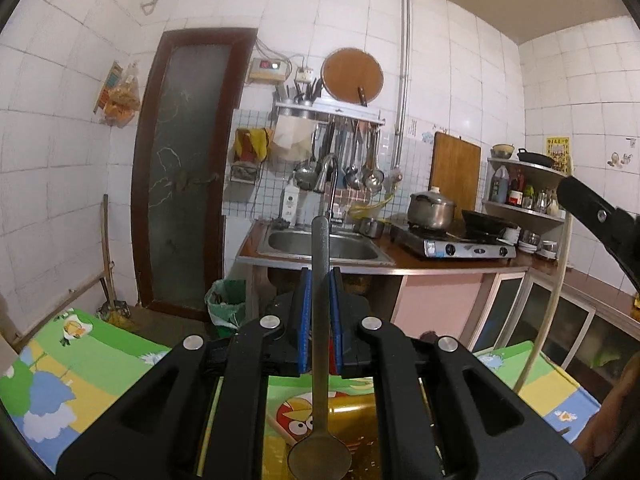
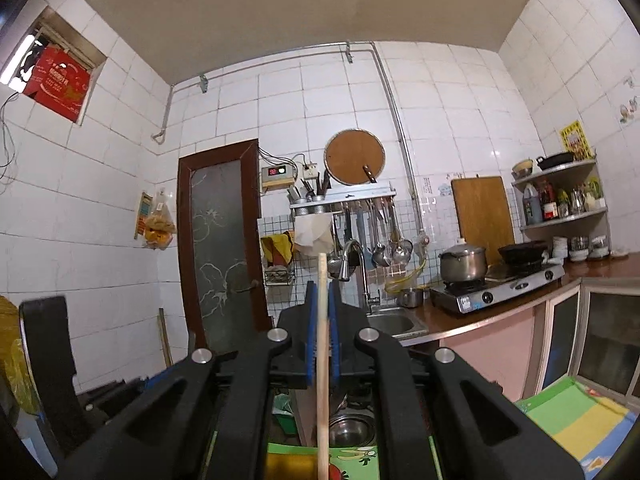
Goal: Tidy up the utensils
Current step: 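Lift the spoon with the left gripper toward the holder while the right gripper lifts its chopstick, then lower the spoon into the holder and open the left gripper while the right gripper releases its chopstick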
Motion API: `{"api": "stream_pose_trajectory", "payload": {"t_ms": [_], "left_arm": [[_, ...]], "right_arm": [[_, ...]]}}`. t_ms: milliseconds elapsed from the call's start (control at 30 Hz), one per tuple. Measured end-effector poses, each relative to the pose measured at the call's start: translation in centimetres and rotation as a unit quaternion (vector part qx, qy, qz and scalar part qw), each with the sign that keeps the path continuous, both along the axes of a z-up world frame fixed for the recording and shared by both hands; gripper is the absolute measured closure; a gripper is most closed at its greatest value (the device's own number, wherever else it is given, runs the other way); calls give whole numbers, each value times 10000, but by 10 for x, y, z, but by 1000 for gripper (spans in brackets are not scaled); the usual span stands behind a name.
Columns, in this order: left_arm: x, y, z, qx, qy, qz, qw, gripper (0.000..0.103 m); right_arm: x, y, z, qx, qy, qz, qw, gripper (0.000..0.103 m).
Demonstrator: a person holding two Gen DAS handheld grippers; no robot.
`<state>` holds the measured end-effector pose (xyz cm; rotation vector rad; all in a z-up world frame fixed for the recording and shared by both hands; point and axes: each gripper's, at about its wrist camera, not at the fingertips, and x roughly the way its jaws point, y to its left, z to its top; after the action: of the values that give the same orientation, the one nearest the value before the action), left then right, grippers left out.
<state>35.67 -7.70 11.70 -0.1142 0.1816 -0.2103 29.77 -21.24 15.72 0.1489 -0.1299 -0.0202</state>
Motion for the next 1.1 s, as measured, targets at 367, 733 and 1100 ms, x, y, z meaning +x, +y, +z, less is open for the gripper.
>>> {"api": "stream_pose_trajectory", "payload": {"t_ms": [367, 733, 1100], "left_arm": [[-1, -4, -43, 190, 189, 53, 9996, 95], [-20, 17, -35, -120, 588, 43, 9982, 83], [-110, 55, 13, 178, 125, 276, 9994, 7]], "right_arm": [[7, 10, -49, -210, 423, -6, 9989, 97], [3, 9, -57, -455, 1034, -126, 9935, 96], [-51, 12, -22, -580, 1172, -266, 9911, 33]]}}
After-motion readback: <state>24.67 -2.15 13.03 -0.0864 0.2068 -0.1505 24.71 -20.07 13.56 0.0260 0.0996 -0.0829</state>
